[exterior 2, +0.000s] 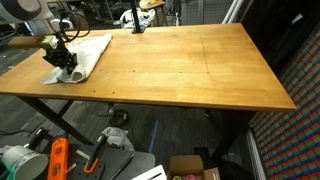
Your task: Fold the white towel in half from right to left
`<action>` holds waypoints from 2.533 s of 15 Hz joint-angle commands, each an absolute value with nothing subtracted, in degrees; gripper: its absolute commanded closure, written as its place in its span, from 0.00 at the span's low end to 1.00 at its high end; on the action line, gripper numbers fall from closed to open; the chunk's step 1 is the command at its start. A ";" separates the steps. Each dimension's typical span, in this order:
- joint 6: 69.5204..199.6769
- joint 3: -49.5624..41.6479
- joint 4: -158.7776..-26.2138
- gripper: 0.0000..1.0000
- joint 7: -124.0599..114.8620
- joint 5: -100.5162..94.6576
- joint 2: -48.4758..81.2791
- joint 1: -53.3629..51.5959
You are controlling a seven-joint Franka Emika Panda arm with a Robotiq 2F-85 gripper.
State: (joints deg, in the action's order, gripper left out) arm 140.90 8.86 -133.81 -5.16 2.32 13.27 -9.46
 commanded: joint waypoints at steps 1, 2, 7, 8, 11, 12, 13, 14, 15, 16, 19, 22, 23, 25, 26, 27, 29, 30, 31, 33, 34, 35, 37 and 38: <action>139.63 7.32 -133.27 0.90 -5.67 -0.02 11.67 -9.07; 139.60 7.39 -133.31 0.91 -5.41 0.35 11.25 -8.92; 139.37 7.36 -132.90 0.90 -4.91 0.75 10.45 -8.55; 139.28 7.29 -132.85 0.65 -5.07 0.38 10.49 -8.64; 139.12 6.42 -132.56 0.50 -5.22 -0.58 10.56 -8.37; 139.16 5.99 -132.43 0.41 -5.27 -1.06 10.60 -8.17; 139.55 5.62 -132.43 0.69 -5.29 -1.47 10.64 -7.97; 139.47 5.37 -132.33 0.80 -5.31 -1.72 10.65 -7.81; 139.37 5.19 -132.25 0.80 -5.22 -1.83 10.65 -7.69; 139.42 5.08 -132.13 0.86 -5.12 -2.01 10.89 -7.60; 138.34 5.14 -132.04 0.97 -4.56 -1.69 10.77 -7.36; 137.15 5.37 -132.36 0.94 -3.73 -1.45 10.33 -7.31; 136.89 5.44 -132.56 0.95 -3.38 -1.36 10.05 -7.28; 136.29 5.75 -133.26 0.93 -2.56 -0.65 8.64 -7.22; 136.15 5.90 -133.53 0.93 -2.28 -0.44 8.08 -7.23; 136.14 6.13 -133.88 0.94 -1.98 -0.04 7.35 -7.26; 136.01 6.66 -134.18 0.94 -1.60 0.78 6.07 -7.40; 136.19 6.94 -134.37 0.96 -1.75 1.10 5.45 -7.54; 135.83 7.25 -134.45 0.95 -1.74 1.35 4.84 -7.67; 135.93 8.09 -134.66 0.94 -1.68 2.79 4.01 -7.94; 136.67 8.58 -135.01 0.95 -1.57 4.10 3.51 -8.10; 137.74 9.05 -135.39 0.94 -1.67 5.28 3.19 -8.34; 138.41 9.94 -135.76 0.95 -1.44 7.95 2.33 -8.81; 138.80 10.33 -135.95 0.96 -1.29 9.59 1.82 -9.01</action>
State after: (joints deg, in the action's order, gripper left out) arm 137.02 9.32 -133.95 -2.74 5.32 5.08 -8.42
